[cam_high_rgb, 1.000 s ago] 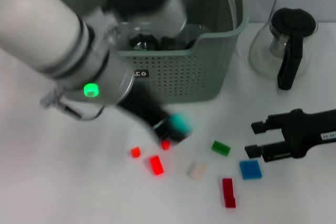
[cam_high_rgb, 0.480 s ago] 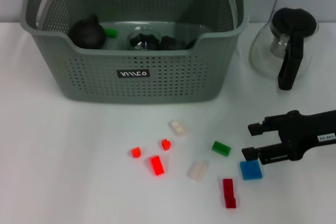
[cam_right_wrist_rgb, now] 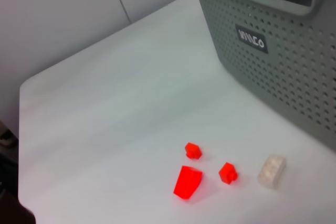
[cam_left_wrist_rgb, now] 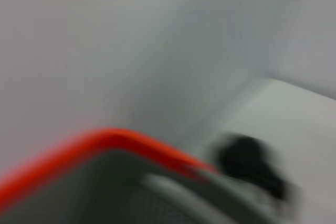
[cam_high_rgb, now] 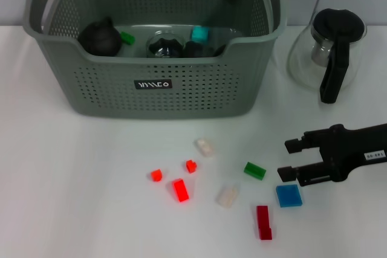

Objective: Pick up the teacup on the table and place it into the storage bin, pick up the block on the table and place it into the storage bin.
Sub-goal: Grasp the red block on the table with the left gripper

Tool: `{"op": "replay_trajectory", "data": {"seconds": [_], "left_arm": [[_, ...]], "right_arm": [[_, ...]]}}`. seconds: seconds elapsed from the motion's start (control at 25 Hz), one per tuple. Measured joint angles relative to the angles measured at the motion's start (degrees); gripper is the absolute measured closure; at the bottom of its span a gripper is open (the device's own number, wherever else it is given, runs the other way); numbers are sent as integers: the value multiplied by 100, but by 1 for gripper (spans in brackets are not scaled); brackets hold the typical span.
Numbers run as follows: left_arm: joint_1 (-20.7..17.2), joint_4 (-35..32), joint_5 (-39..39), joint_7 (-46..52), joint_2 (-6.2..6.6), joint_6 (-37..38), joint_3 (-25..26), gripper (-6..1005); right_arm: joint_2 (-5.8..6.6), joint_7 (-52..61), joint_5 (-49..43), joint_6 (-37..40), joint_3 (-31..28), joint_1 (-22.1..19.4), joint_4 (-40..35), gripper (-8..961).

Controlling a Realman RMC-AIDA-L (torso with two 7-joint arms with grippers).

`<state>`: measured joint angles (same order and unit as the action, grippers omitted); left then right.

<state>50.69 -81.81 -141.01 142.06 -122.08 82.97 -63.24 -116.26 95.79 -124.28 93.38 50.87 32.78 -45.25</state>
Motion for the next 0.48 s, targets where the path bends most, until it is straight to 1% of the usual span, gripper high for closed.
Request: {"op": "replay_trajectory", "data": {"seconds": [0.08,0.12,0.2,0.24,0.28,0.32,0.4,0.48], "left_arm": [[-310,-543,565,-607,-158,892,-117,134],[-510,-800,825,-935,-219,1377,-285,99],[-936,-1247,1142,-1290,-237,1975,-927,100],[-1241,-1486,1162,-1338,-222,2144,-1409,100],[-1408,-1654,1093,-1339,-220,2160,-1731,100],[-1675,-1860,909,-1310,-225,2109,-2139,101],[-2035,-2079,476,-1198,-243,1879,-2736,101],[-2239,-2105,-142,-930,-245,1555,-3300,102]], "right_arm": [[7,5,1,-10,-15,21,0,159],[11,9,1,-24,-20,29,0,158],[15,19,0,-52,-24,56,0,158],[18,21,2,-56,-27,66,-2,157],[20,23,2,-60,-29,75,-1,157],[20,25,0,-61,-30,83,-2,157],[19,27,1,-98,-31,107,31,158],[19,28,1,-141,-32,117,67,158]]}}
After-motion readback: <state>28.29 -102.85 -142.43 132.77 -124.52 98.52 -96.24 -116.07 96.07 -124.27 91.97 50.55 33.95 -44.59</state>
